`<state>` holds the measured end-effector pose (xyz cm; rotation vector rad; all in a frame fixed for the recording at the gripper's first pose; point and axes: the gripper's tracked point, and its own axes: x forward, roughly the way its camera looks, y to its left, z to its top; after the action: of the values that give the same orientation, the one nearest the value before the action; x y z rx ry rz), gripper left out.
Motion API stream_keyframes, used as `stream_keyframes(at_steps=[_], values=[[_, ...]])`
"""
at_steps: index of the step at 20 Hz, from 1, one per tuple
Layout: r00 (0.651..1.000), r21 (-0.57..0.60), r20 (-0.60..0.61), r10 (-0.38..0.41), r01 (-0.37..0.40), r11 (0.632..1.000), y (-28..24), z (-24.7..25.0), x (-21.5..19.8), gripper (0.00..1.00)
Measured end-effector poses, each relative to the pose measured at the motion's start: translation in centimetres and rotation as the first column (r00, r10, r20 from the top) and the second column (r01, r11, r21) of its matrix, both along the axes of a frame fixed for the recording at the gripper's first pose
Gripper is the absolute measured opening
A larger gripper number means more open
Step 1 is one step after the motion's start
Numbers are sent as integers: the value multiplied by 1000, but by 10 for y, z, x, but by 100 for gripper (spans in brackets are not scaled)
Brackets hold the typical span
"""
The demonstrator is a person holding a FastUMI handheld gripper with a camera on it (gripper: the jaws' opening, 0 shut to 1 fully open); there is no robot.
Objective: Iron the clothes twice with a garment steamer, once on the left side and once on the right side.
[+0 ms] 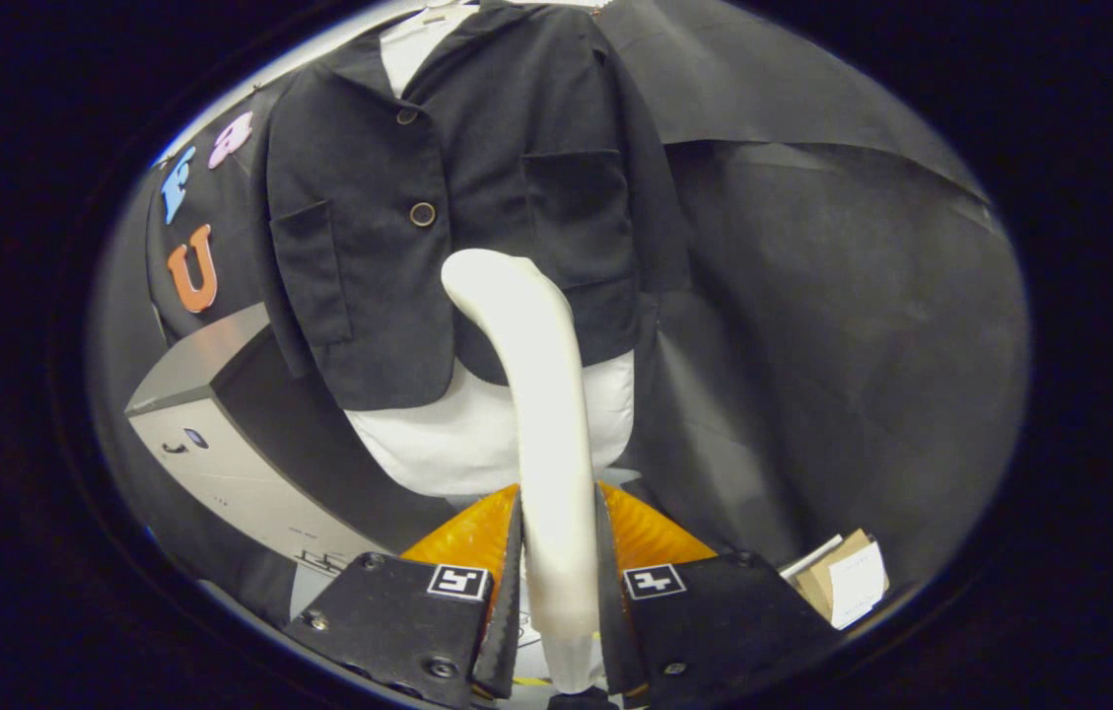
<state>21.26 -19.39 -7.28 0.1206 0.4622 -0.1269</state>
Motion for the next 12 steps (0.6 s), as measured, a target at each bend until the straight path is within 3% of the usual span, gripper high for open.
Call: stream_keyframes(at_steps=[7, 12], values=[[994, 9, 47, -95, 95, 995, 56, 12, -91, 37], [994, -4, 76, -83, 83, 997, 120, 20, -152, 37]])
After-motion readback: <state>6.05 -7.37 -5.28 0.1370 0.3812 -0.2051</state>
